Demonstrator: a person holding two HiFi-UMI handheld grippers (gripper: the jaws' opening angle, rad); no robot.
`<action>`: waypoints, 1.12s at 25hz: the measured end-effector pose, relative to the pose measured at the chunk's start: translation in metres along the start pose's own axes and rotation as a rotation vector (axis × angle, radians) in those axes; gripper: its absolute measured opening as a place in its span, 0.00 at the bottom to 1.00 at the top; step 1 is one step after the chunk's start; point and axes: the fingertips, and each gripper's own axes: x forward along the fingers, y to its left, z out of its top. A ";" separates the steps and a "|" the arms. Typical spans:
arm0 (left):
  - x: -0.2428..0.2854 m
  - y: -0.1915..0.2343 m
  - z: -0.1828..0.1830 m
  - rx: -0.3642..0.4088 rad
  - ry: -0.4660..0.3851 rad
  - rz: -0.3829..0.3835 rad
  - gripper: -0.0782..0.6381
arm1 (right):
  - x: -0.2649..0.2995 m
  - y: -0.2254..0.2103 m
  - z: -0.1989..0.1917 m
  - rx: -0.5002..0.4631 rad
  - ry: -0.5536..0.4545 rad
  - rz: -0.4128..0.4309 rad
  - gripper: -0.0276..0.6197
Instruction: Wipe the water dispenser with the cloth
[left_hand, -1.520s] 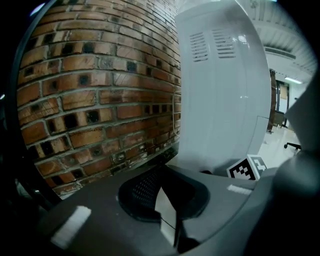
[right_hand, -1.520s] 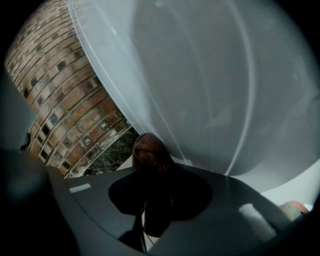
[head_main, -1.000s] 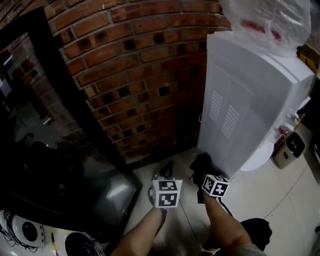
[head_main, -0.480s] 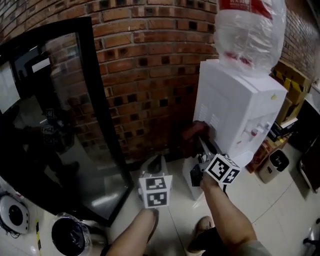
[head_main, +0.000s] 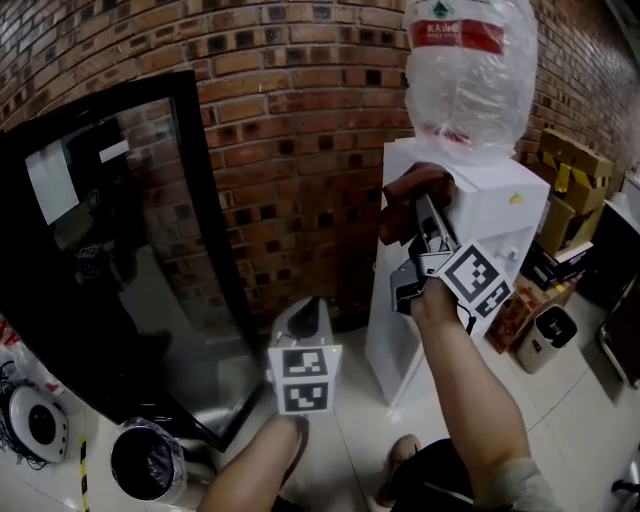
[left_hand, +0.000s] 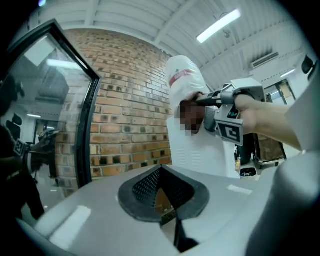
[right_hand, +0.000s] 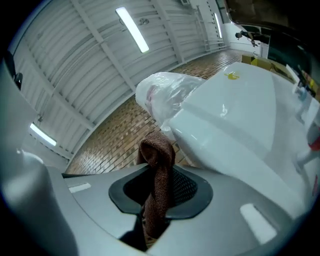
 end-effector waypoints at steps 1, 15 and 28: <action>0.000 -0.006 0.011 0.006 -0.014 -0.011 0.11 | 0.000 0.003 0.004 0.018 -0.002 -0.005 0.18; 0.004 -0.038 0.032 -0.003 -0.025 -0.071 0.11 | -0.025 -0.012 0.010 0.197 -0.026 -0.058 0.18; 0.018 -0.029 -0.047 -0.050 0.091 -0.061 0.11 | -0.068 -0.078 -0.068 0.060 0.085 -0.140 0.18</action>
